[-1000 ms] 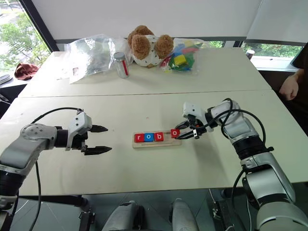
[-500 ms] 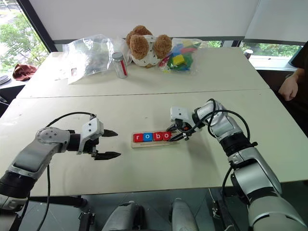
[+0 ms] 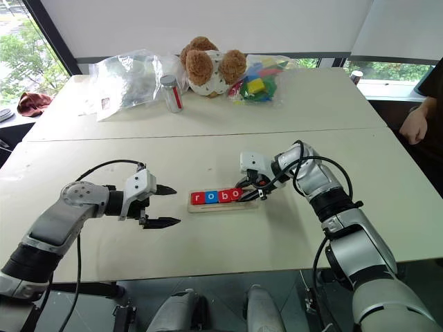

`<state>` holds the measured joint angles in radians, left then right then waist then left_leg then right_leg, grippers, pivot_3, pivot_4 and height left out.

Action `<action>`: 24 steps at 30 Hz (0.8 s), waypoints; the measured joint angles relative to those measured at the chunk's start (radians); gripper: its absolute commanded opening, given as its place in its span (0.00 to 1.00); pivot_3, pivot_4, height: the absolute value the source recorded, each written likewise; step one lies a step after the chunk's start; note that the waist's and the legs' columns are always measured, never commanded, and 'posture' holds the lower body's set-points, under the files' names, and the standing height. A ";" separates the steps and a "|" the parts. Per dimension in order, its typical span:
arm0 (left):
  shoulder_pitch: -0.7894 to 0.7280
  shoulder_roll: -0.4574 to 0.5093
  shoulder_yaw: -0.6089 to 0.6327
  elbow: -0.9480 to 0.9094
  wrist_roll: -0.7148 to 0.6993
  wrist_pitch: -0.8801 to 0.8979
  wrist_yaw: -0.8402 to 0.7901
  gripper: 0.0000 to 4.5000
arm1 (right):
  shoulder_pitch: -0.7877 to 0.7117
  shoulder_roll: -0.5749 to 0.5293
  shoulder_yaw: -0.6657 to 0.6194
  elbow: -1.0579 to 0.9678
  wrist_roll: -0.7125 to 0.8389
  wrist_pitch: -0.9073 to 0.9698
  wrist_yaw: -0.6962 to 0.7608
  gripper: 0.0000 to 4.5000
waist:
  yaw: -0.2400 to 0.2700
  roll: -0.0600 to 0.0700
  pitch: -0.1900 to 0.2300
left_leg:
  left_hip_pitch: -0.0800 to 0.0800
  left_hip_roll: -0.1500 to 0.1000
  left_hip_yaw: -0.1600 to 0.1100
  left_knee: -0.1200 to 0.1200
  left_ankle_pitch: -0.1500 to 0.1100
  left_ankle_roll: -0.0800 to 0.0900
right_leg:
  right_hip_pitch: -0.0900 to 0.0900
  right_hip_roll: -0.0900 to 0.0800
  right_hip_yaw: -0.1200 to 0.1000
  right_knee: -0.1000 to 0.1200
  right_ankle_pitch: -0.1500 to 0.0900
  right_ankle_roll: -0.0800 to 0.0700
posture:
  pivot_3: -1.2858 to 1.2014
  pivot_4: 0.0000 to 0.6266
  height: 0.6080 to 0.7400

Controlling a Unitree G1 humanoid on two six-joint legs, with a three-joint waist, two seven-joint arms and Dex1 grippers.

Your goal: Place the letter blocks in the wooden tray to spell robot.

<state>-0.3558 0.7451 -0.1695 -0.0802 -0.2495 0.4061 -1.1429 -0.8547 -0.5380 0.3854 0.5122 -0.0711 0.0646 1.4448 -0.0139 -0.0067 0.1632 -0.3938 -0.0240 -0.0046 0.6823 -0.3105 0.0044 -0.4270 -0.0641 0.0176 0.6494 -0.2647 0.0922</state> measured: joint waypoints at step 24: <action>-0.010 -0.018 -0.004 0.028 0.010 -0.003 0.015 1.00 | 0.012 0.008 -0.016 -0.103 0.037 0.100 -0.045 0.99 | 0.000 0.000 0.000 | 0.000 0.000 0.000 0.000 0.000 0.000 | 0.000 0.000 0.000 0.000 0.000 0.000 | 0.52 0.24 1.00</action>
<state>-0.3662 0.7276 -0.1731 -0.0519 -0.2398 0.4033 -1.1274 -0.8427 -0.5296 0.3694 0.4089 -0.0341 0.1644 1.3999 -0.0138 -0.0067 0.1632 -0.3937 -0.0240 -0.0046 0.6824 -0.3104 0.0043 -0.4271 -0.0642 0.0177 0.6496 -0.2647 0.0922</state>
